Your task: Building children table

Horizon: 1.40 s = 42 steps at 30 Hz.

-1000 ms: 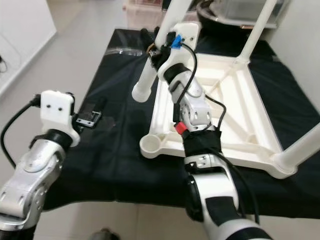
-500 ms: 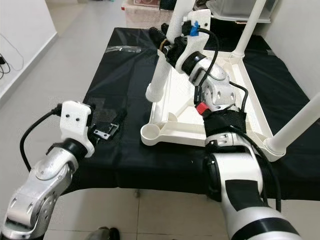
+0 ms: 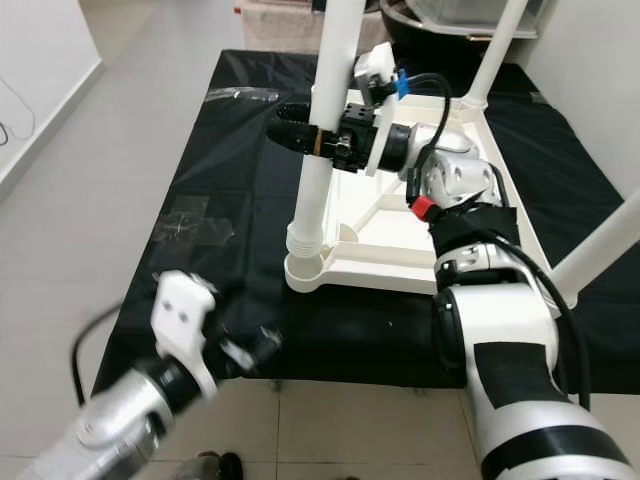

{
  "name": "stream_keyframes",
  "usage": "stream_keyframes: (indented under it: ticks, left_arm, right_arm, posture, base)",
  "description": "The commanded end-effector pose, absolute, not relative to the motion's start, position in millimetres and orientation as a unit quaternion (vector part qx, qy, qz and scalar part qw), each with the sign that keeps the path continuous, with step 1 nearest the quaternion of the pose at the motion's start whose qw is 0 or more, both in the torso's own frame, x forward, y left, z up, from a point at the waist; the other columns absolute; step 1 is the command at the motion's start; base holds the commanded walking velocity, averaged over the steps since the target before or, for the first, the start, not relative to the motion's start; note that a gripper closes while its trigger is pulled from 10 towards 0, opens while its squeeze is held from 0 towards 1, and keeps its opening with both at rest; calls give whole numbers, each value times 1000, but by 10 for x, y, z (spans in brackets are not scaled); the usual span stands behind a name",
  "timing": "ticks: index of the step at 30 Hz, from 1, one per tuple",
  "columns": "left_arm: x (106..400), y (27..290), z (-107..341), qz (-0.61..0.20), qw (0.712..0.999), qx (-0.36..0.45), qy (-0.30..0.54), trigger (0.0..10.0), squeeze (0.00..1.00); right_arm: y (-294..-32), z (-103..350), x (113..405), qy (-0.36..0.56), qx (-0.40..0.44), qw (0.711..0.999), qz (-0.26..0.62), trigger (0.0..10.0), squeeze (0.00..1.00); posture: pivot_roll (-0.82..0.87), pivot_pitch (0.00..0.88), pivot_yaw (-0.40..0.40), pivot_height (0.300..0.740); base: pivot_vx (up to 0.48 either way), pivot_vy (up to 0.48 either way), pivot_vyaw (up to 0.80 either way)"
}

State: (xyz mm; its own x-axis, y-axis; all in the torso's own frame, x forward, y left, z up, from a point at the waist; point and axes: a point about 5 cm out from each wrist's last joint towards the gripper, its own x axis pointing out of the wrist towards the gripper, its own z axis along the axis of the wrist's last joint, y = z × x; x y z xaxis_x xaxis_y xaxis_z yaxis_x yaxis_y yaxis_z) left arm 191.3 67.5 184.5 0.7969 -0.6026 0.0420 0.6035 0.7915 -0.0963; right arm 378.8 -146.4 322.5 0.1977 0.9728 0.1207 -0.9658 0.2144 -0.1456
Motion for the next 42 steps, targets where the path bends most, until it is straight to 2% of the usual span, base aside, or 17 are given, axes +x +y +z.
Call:
stream_keyframes:
  ticks: [1,6,13,21,25,29,32,42]
  left_arm:
    - [1878,678,1840,-321,946,-54,1,10000,0]
    - [1855,671,1832,-319,946,-58,3,10000,0]
    - [1830,660,1839,-320,946,-58,2,10000,0]
    - [1827,652,1856,-320,946,-58,0,10000,0]
    - [1831,654,1860,-318,946,-58,-1,10000,0]
    - [1833,642,1854,-319,946,-55,-1,10000,0]
    - [1833,645,1856,-319,946,-55,-1,10000,0]
    - [1835,643,1875,-316,947,-55,-3,10000,0]
  right_arm:
    - [-1470,3314,3753,-115,-13,753,647,10000,0]
    - [-1505,3236,3723,-86,-39,733,674,10000,0]
    - [-1508,3088,3741,-51,-75,732,675,10000,0]
    - [-1494,3031,3750,-43,-78,731,677,10000,0]
    - [-1450,3007,3749,-42,-73,727,682,10000,0]
    - [-1336,2946,3714,-40,-51,700,711,10000,0]
    - [-1288,2926,3705,-41,-49,693,718,10000,0]
    - [-1171,2928,3722,-43,-55,687,724,10000,0]
  posture:
    - [138,198,-54,740]
    - [138,193,-50,740]
    - [139,192,-46,740]
    - [142,198,-51,740]
    - [139,207,-53,740]
    - [140,211,-53,740]
    - [140,211,-53,740]
    - [142,228,-59,740]
  base:
    - [0,0,0]
    - [0,0,0]
    - [0,0,0]
    - [0,0,0]
    - [0,0,0]
    - [0,0,0]
    - [0,0,0]
    - [0,0,0]
